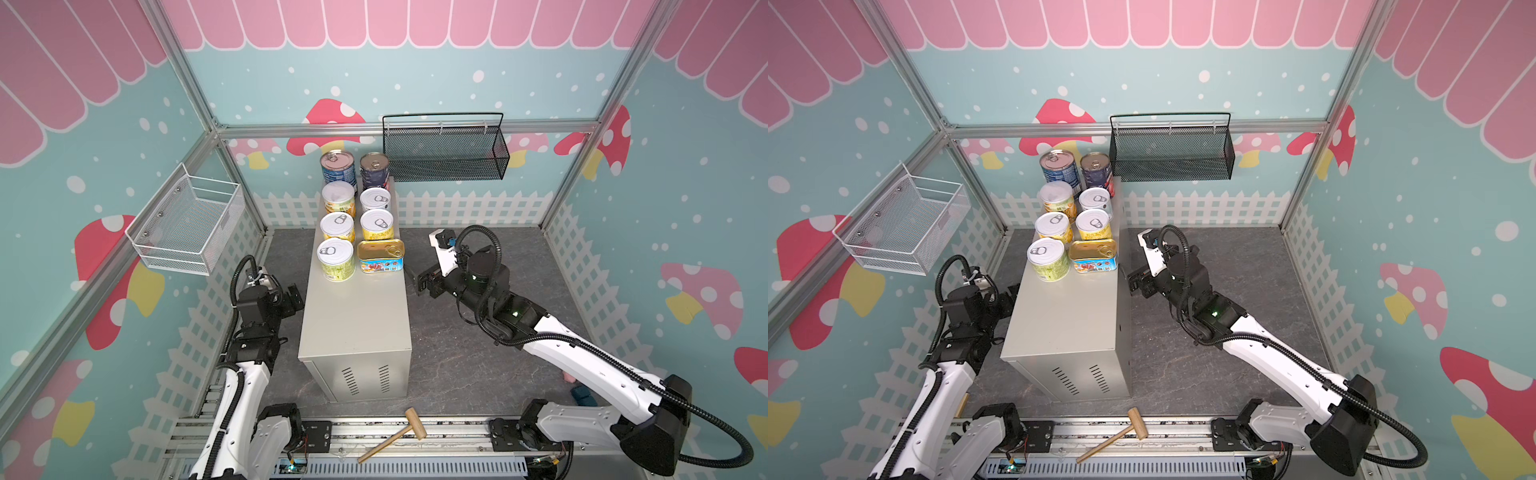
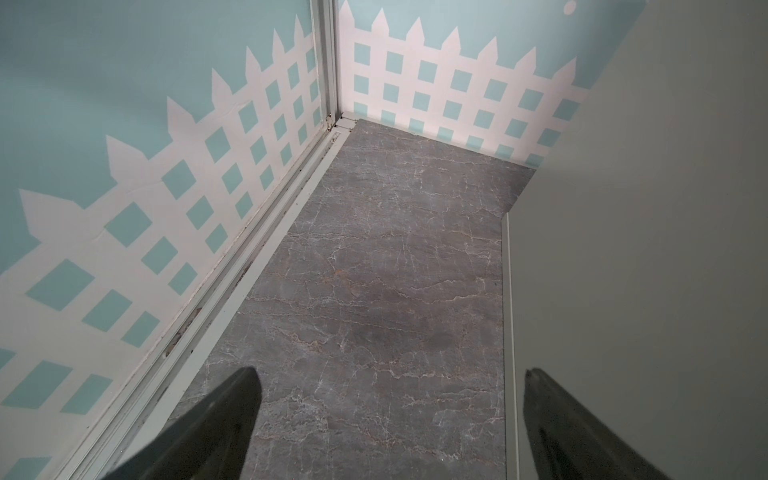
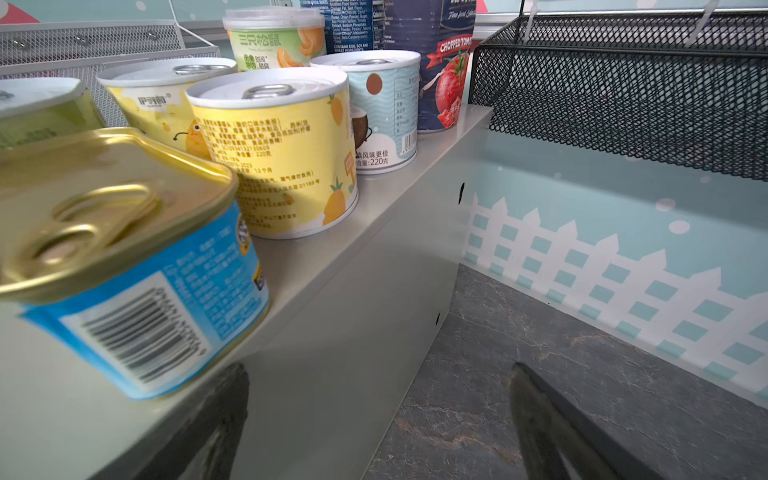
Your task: Place and organize the canned foods onto the counter
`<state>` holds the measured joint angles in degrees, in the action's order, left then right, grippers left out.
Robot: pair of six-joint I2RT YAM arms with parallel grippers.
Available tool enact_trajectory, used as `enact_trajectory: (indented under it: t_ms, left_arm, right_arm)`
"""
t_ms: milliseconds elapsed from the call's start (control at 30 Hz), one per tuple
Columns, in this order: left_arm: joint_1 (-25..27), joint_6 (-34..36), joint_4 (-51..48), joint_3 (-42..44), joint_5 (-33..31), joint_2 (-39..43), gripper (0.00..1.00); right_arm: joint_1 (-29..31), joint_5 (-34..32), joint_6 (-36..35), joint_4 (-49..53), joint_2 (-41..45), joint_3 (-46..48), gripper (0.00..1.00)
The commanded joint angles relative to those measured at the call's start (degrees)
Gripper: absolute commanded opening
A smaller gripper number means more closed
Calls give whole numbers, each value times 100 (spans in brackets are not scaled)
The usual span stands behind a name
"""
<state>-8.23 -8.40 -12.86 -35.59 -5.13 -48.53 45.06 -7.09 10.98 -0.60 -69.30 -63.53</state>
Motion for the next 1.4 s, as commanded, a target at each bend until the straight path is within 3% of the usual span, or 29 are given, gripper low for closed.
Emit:
enact_trajectory:
  t_ms: [0, 500, 767, 900, 1067, 1233, 1367]
  left_arm:
    - [-41, -109, 204, 87, 64, 72, 100]
    - [-36, -107, 244, 157, 67, 147, 100]
    - [-43, -12, 369, 184, -95, -47, 100]
    - [-45, 82, 544, 247, -124, -218, 100]
    - [-33, 21, 1137, 491, -519, -610, 100]
    - [1, -11, 1396, 644, -1180, -1259, 100]
    - [481, -87, 2210, 1075, -2109, -1398, 100]
  right_arm:
    - [73, -1, -135, -212, 0, -217, 99]
    - [109, -31, -226, -161, -3, -413, 99]
    - [87, -1089, -458, 273, 104, -442, 99]
    - [-11, -1284, -553, 455, 173, -439, 100]
    - [-497, -1103, -436, 561, 238, -214, 100]
    - [-1567, -568, -169, 357, 309, 424, 100]
    - [-1806, -626, -289, 183, 229, 708, 100]
